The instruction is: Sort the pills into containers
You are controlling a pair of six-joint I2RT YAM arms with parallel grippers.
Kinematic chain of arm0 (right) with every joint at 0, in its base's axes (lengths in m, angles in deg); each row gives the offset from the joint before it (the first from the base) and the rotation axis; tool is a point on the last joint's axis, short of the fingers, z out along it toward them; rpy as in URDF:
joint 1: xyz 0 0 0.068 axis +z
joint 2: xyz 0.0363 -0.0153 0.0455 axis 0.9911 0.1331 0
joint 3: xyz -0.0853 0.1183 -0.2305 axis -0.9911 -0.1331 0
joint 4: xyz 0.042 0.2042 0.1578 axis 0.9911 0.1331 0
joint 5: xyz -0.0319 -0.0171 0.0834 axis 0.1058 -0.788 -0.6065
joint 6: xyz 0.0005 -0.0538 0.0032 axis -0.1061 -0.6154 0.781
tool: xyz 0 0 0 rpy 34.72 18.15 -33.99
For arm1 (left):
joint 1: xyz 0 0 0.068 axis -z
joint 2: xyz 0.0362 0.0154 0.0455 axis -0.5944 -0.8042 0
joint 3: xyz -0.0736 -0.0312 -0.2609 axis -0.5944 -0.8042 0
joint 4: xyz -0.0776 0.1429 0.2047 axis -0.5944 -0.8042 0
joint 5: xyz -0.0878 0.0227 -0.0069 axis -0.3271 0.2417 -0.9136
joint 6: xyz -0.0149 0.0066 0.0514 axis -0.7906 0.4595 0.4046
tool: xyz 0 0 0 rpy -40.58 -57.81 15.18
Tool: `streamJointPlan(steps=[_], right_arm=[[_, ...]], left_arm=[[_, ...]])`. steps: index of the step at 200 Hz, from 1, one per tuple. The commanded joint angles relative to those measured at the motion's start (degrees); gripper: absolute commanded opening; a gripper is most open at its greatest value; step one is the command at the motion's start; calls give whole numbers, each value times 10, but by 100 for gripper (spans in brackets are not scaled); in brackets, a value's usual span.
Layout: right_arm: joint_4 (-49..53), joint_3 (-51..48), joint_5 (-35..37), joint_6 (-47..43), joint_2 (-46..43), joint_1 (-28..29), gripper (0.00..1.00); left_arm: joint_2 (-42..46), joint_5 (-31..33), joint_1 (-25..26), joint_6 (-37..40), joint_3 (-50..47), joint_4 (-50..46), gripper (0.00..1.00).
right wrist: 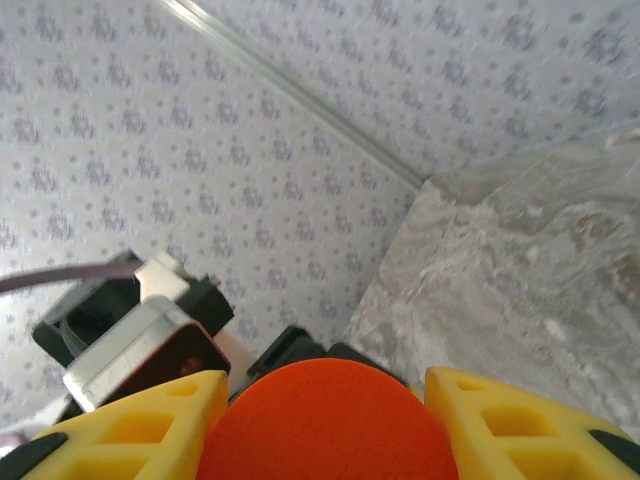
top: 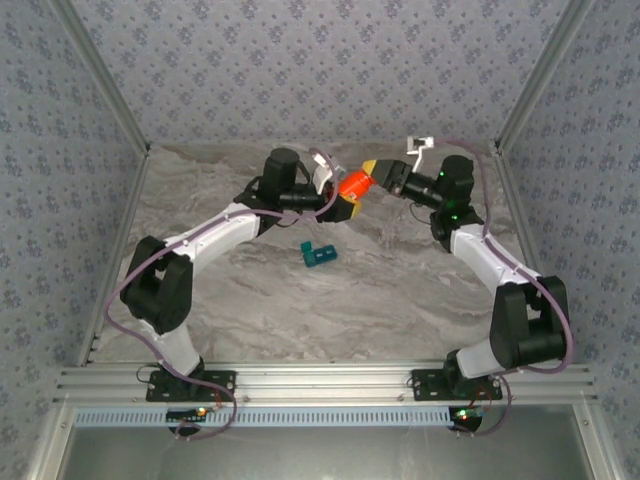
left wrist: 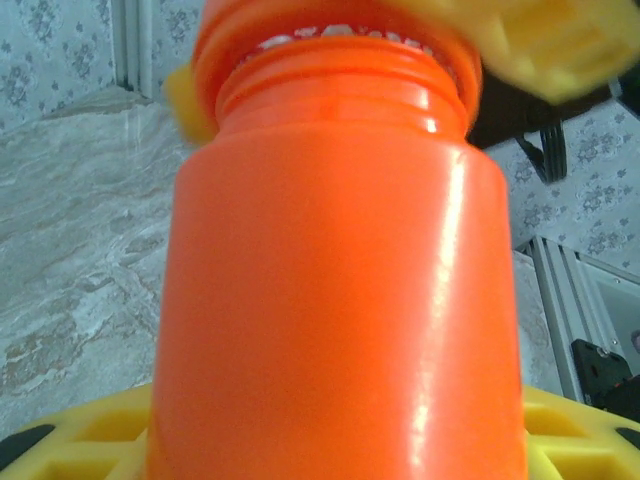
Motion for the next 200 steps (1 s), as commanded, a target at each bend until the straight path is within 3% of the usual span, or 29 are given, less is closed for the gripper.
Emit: streamJointPlan(steps=[1,66,91,126,157,200], right_arm=[[-22,4,28,12,1,-28,40],[202,39,62,-131,-32,-36,41],[367,65,146,-232,-33,-37,43],[476,60,252,-301,-15,-39,44],[533,58,313,-313,27,-47,43],[519,23,395,-297,82,-43,40]], left_arm=[[17,-18,-19,-3,11,12,0],[20,-6,-21,2,7,6,0],[29,27,-22,10,-9,8,0],[52,89,-21,21,-40,20,0],[75,141,-21,20,-68,34,0],[109,182,-20,24,-103,31,0]])
